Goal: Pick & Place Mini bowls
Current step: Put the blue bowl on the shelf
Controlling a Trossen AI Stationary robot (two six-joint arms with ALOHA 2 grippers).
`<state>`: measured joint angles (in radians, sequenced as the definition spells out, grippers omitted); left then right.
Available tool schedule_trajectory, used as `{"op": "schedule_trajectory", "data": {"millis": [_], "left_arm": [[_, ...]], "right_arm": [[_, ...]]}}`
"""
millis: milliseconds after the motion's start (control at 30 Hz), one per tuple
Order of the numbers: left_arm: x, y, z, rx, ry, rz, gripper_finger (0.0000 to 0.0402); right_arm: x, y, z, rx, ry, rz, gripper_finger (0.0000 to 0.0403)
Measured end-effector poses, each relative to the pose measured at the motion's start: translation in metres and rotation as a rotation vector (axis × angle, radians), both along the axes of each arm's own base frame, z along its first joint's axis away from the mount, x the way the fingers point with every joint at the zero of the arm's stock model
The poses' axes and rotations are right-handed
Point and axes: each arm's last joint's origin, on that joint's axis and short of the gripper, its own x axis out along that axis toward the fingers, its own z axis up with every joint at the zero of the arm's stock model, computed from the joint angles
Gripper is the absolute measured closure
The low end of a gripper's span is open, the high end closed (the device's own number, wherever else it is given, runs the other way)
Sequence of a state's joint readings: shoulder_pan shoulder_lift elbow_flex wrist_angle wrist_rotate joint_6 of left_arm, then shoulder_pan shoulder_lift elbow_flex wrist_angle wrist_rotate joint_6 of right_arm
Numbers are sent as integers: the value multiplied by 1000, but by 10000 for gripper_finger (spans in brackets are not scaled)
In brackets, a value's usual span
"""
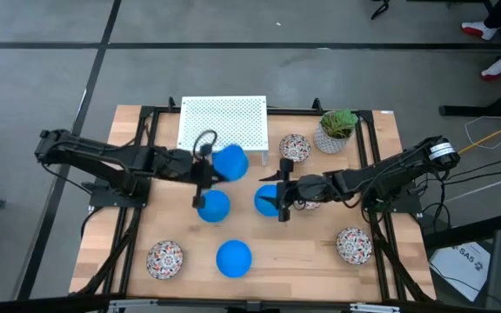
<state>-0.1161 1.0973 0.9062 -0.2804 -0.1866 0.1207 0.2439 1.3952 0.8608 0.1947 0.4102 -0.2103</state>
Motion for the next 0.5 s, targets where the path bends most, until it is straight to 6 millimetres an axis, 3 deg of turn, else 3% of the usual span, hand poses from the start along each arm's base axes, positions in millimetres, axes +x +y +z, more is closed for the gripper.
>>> {"op": "schedule_trajectory", "data": {"millis": [200, 500], "left_arm": [[-5, 16, 7, 51, -10, 198, 398], [-9, 37, 43, 133, -100, 481, 398]], "right_arm": [[-1, 0, -2, 48, 12, -16, 166], [-2, -1, -5, 48, 36, -39, 166]]}}
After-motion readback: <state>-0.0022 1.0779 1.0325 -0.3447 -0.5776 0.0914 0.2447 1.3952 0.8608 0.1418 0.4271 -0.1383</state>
